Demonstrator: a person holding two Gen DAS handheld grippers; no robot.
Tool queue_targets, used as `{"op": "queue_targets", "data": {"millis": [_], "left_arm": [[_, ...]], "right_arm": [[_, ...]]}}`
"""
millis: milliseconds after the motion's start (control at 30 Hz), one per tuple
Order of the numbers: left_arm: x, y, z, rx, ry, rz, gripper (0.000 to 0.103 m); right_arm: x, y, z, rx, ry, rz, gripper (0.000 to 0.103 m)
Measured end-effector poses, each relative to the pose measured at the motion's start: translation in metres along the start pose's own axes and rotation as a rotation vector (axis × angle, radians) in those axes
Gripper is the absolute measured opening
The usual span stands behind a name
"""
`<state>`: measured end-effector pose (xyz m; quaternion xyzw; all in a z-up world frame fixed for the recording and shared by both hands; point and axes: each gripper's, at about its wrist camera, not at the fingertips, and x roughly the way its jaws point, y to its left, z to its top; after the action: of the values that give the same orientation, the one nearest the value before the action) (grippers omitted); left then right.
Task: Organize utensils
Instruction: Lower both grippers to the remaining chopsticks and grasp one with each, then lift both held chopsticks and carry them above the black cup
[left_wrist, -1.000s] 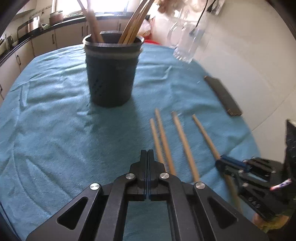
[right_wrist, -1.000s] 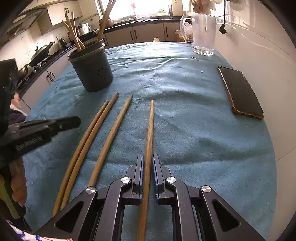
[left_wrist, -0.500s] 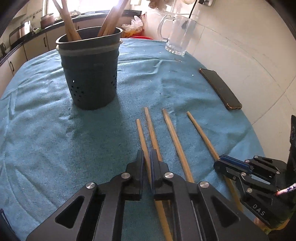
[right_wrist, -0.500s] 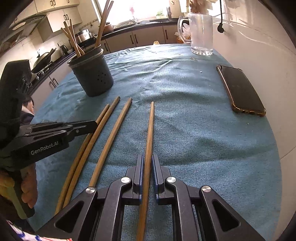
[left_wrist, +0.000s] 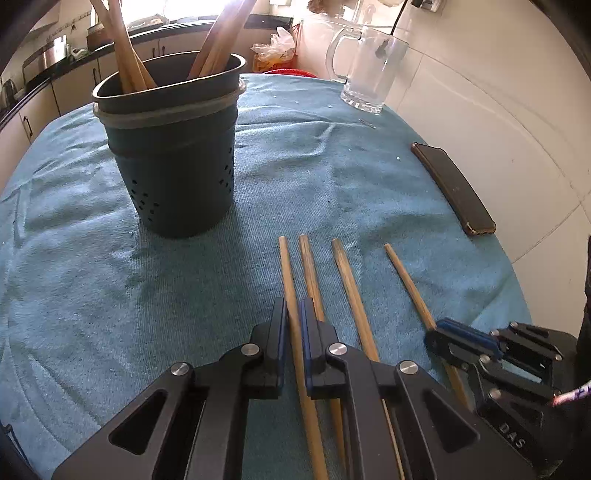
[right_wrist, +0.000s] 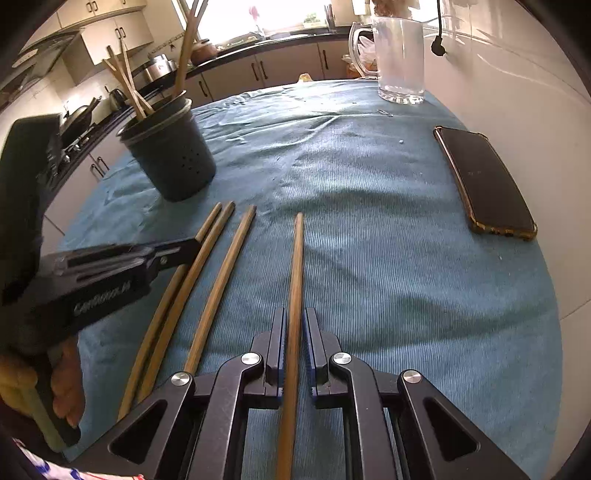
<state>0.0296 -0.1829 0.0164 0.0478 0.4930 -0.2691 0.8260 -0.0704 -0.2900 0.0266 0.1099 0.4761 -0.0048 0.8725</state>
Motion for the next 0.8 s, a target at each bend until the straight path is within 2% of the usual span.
{"op": "queue_targets", "data": {"millis": [233, 433, 533, 633, 800], "left_arm": [[0.002, 0.003, 0.004, -0.031, 0.013, 0.0, 0.006], [-0.017, 0.023, -0.016, -0.05, 0.058, 0.006, 0.006], [-0.024, 0.028, -0.023, -0.038, 0.069, 0.002, 0.006], [-0.021, 0.029, -0.018, -0.025, 0.064, 0.023, 0.006], [-0.009, 0.03, -0.004, -0.03, 0.07, 0.011, 0.006]], "right_arm": [[0.019, 0.001, 0.03, 0.005, 0.027, -0.016, 0.009], [0.004, 0.0, 0.012, -0.025, 0.06, -0.045, 0.007], [0.001, -0.004, 0.007, -0.009, 0.073, -0.03, 0.008], [0.004, -0.003, 0.013, -0.012, 0.088, -0.044, 0.009], [0.016, 0.005, 0.03, -0.055, 0.107, -0.096, 0.01]]}}
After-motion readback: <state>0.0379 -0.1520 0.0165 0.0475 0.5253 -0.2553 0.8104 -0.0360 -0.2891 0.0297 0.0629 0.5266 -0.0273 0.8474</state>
